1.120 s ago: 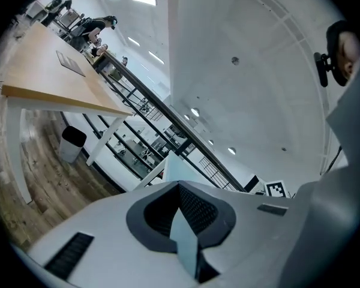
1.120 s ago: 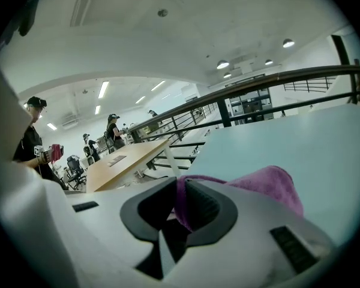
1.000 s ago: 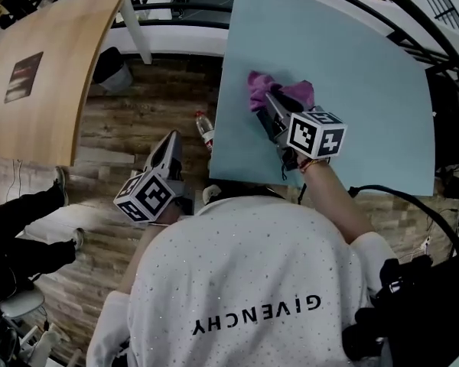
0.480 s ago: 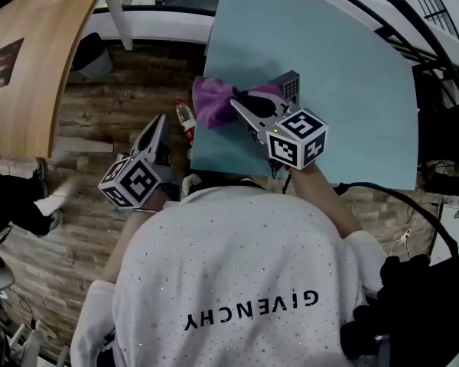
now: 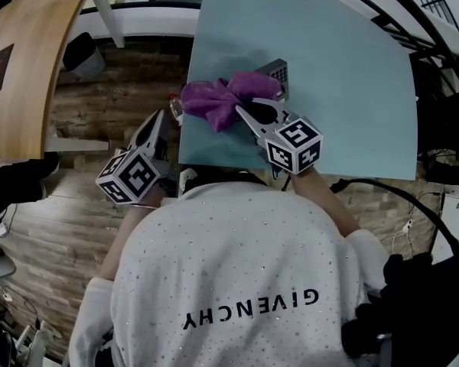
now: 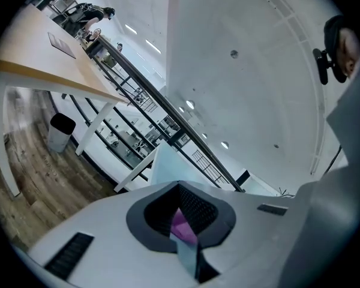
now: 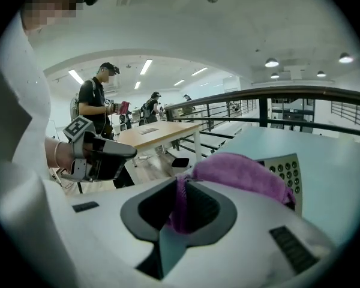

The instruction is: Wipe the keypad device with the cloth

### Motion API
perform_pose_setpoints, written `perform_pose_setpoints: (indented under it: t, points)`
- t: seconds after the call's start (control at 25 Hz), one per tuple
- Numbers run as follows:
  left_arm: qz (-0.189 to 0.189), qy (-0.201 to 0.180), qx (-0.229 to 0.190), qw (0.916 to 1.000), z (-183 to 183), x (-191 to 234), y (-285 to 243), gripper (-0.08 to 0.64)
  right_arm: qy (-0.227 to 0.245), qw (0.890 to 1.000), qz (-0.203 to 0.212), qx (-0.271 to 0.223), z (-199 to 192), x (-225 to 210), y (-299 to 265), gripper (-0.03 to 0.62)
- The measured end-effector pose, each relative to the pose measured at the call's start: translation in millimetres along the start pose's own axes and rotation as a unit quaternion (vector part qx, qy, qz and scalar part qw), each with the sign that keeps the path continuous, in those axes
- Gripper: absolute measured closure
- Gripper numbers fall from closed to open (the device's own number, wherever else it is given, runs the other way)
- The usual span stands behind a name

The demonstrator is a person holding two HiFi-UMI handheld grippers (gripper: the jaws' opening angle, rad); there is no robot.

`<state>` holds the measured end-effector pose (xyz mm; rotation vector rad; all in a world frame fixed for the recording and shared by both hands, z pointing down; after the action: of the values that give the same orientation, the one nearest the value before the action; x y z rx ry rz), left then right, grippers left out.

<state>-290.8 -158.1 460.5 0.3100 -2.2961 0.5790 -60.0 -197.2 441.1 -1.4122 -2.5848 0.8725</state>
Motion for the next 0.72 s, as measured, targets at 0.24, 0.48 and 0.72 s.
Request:
perform_pose_setpoints:
  t: [0.24,0.48,0.72]
  points:
    - [0.016,-0.006,-0.006,0.9998,-13.9,-18.7,1.3,0.560,-0.061,0.998,0.019,0.014,-44.6,-9.4,14.3,0.545]
    - [0.048,-0.005,-0.027,0.9984,-40.2,-43.9,12.5,0.560,-0.101,0.993,0.055,0.031,-82.1,-23.9,30.4,0.545]
    - [0.085,0.008,-0.065,0.9942,-74.8,-81.4,23.5,0.560,-0.115,0.986,0.112,0.055,-98.2,-38.9,41.6,0.545]
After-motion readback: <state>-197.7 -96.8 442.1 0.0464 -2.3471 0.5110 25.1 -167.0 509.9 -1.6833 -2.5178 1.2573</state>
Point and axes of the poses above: the fingertips, and each gripper's own axes: y backward along the fingers, x to its left, z out of its top, the point moved 6 cm from there along y, backward along the fingers, and after that the axes turned 6 degrees about z, right-handed, at the moved point
